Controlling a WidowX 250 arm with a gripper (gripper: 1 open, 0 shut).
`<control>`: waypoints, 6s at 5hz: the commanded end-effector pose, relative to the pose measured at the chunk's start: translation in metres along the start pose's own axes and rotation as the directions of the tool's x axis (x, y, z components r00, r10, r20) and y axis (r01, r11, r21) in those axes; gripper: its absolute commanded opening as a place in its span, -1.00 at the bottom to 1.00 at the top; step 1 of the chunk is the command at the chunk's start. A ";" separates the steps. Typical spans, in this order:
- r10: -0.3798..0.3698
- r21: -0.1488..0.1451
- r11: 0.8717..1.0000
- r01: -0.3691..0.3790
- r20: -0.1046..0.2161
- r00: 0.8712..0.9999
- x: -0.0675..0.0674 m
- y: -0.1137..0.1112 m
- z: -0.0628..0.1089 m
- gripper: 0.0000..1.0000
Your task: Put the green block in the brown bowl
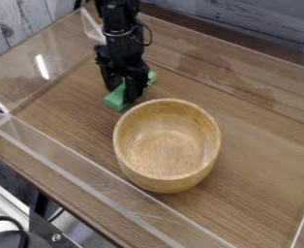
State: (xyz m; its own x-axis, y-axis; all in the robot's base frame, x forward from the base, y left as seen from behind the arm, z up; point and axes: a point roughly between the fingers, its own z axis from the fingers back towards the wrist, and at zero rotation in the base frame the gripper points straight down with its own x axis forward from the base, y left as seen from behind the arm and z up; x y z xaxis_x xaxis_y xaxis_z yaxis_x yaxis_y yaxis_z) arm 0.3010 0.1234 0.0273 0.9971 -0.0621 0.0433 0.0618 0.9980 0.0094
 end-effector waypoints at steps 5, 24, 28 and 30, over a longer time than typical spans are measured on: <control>0.024 -0.072 0.997 -0.015 0.123 0.992 0.019 -0.003 0.064 -1.00; -0.334 -0.219 0.923 0.316 -0.051 0.941 -0.062 -0.166 0.058 -1.00; -0.314 -0.179 0.937 0.300 -0.054 0.948 -0.056 -0.164 0.070 -1.00; -0.351 -0.178 0.927 0.330 -0.108 0.930 -0.046 -0.153 0.070 -1.00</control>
State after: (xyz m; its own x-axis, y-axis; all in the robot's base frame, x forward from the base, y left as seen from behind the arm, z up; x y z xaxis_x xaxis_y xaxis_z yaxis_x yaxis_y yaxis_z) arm 0.2330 -0.0279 0.0824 0.9048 -0.4093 -0.1172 0.3869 0.9054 -0.1749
